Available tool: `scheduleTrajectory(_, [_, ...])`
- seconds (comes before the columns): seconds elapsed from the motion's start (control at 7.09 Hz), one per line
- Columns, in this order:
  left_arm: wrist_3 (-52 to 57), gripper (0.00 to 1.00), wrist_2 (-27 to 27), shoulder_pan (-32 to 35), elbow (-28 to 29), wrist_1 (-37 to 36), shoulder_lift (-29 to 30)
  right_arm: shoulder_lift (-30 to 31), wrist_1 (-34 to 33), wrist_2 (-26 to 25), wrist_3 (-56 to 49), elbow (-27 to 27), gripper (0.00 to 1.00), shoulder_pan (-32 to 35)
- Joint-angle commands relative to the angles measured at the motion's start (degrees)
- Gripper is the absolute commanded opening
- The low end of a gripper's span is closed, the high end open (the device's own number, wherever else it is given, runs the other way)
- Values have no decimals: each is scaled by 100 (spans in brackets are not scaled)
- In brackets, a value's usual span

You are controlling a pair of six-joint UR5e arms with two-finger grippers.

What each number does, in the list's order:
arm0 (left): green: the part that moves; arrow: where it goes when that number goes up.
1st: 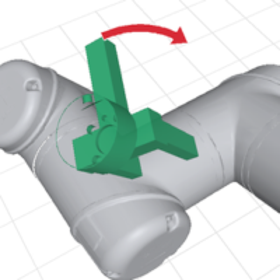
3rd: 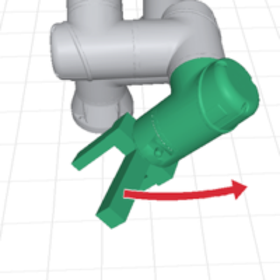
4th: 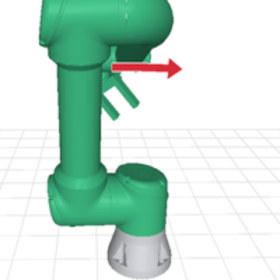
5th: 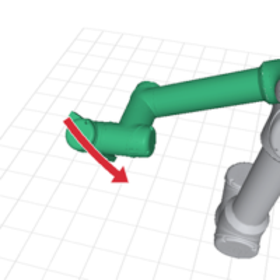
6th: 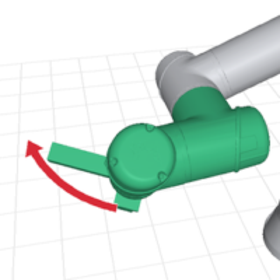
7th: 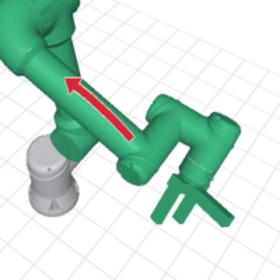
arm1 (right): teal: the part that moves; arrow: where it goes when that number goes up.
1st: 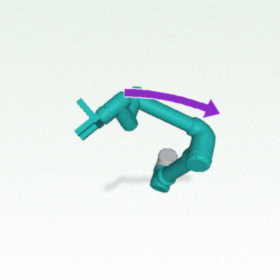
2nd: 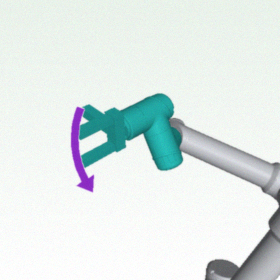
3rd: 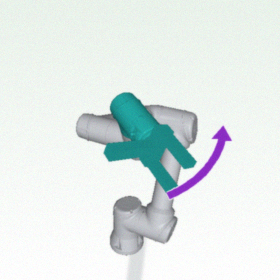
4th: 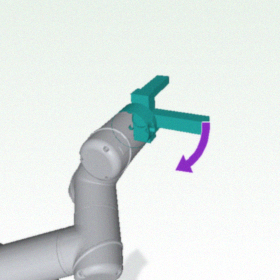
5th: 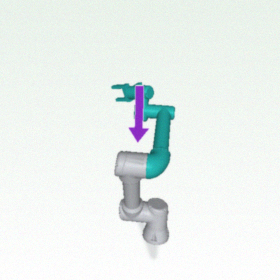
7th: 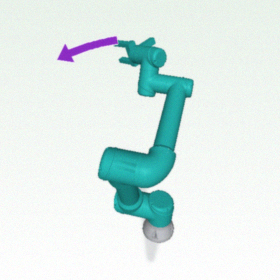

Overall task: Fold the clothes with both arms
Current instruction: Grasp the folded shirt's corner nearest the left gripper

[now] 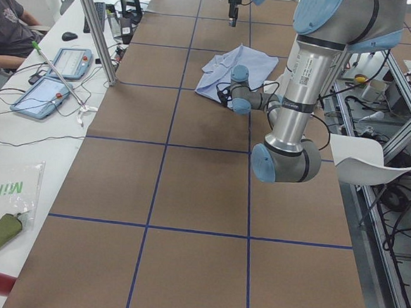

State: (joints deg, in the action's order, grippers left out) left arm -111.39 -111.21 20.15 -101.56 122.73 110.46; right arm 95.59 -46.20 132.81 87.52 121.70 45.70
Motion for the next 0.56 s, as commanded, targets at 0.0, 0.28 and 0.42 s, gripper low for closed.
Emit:
scheduleTrajectory(0.0, [3, 0, -41, 129, -109, -3, 2, 13, 5, 17, -7, 3, 100, 105])
scheduleTrajectory(0.28, [117, 0, -50, 741, -22, -283, 150, -5, 5, 25, -7, 3, 100, 272])
scheduleTrajectory(0.42, [396, 0, -59, 1163, 109, -328, 282, -14, 5, 25, -7, 3, 100, 325])
